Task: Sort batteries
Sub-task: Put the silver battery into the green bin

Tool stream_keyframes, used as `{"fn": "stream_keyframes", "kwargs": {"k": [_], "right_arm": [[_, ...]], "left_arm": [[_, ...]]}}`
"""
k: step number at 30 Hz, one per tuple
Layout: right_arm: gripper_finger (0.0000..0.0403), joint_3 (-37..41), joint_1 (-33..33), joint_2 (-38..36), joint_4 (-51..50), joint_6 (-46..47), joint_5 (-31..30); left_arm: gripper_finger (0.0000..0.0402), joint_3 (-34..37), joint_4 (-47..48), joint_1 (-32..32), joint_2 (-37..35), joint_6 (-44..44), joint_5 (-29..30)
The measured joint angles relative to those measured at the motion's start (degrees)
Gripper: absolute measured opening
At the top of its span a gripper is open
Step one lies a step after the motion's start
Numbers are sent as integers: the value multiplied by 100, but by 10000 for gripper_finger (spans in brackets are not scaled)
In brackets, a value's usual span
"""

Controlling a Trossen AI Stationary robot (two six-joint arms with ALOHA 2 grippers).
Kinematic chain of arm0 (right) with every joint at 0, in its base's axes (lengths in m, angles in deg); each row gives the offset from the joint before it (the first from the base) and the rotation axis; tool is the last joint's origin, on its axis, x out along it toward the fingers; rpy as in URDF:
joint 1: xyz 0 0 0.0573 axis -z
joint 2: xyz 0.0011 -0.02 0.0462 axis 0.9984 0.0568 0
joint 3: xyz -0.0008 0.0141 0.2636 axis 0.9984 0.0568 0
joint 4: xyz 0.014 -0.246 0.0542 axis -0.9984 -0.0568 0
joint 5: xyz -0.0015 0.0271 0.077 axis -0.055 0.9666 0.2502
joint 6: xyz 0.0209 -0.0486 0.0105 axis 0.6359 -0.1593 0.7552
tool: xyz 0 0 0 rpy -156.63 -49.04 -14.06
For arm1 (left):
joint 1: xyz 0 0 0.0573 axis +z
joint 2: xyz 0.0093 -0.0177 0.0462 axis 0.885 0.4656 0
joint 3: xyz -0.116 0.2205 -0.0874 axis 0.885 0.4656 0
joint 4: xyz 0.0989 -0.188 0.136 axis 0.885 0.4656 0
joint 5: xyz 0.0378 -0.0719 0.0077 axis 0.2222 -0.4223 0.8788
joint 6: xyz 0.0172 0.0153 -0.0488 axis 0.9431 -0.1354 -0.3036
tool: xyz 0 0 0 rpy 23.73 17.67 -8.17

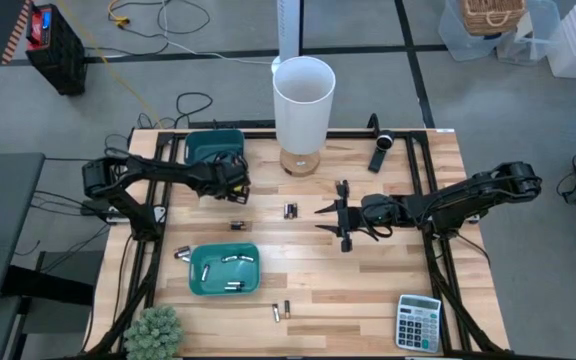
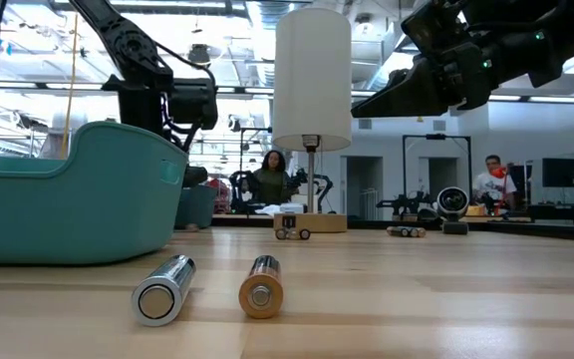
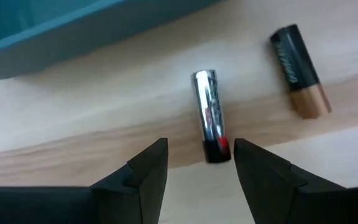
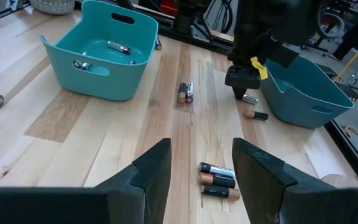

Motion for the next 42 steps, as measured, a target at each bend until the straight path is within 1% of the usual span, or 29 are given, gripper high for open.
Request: {"fn": "stream_keyframes", "kwargs": {"k": [6,12,15,21,24,34,38,42], "right_arm": [[186,0,0,0,1,4,-1],[186,0,0,0,2,4,0],[186,0,0,0,2,4,0],[186,-1,0,0,2,4,-2],[186,-2,0,0,2,4,-2],[186,-1,0,0,0,4,-2],[186,-1,0,0,0,1,-2],[186,-2,0,0,-2,1,-2]], "left_arm": [[178,231,-455,155,-9,118,-248],[172,380,-602,175,-26,141,-284],[147,385,-711,175,-22,258,-273],[69,387,-826,175,-11,441,-236],[41,389,-826,175,-11,504,-221],[42,399,-822,152,-65,614,-128],[41,425,-730,16,-271,623,-67],[41,422,-676,-136,-622,627,-42]]}}
